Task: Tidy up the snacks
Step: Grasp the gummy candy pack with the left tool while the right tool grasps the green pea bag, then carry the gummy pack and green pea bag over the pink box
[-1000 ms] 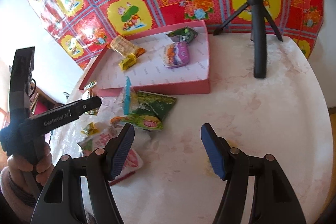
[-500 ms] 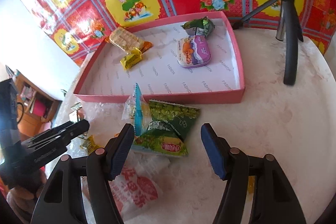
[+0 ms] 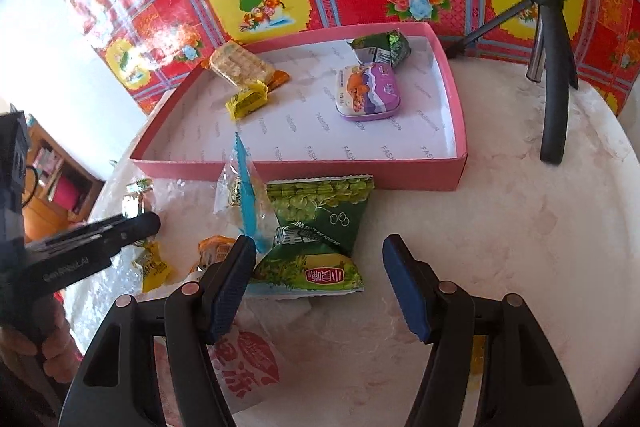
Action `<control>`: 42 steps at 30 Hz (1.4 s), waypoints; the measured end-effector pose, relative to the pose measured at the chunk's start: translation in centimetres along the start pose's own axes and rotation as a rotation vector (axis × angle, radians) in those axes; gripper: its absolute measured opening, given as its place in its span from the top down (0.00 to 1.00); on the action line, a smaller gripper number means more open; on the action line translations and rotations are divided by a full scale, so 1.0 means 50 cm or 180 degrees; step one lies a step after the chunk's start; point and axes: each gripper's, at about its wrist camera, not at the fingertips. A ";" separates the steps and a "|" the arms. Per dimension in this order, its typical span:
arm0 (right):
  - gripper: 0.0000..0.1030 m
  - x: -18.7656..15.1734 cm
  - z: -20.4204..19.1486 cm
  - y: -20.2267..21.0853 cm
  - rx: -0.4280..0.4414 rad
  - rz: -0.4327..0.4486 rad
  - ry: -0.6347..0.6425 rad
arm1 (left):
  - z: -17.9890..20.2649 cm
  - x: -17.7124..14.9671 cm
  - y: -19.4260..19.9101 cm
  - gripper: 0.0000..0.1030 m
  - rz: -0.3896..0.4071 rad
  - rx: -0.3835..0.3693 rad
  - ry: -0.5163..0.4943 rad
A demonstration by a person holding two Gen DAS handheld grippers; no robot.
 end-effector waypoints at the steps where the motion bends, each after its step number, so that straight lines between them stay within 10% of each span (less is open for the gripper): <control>1: 0.34 0.003 0.004 0.000 0.0015 -0.0018 -0.0065 | 0.000 -0.001 0.000 0.65 0.0001 -0.0002 -0.0001; 6: 0.35 0.011 0.013 0.001 -0.0022 -0.0001 -0.0174 | 0.003 0.004 0.001 0.65 0.0010 0.0004 -0.0011; 11: 0.60 0.000 0.020 0.008 -0.0081 0.0064 -0.0139 | 0.003 0.007 0.007 0.66 0.0013 0.0003 0.0017; 42: 0.61 0.020 0.045 0.102 0.0119 0.0329 -0.0230 | 0.019 0.008 0.060 0.66 0.0321 0.0012 -0.0067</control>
Point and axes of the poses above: each gripper's, at about its wrist camera, not at the fingertips, and y roughly against the way its jaws point, z to its right, x to its top, and after that the axes turned 1 degree about z, right-handed
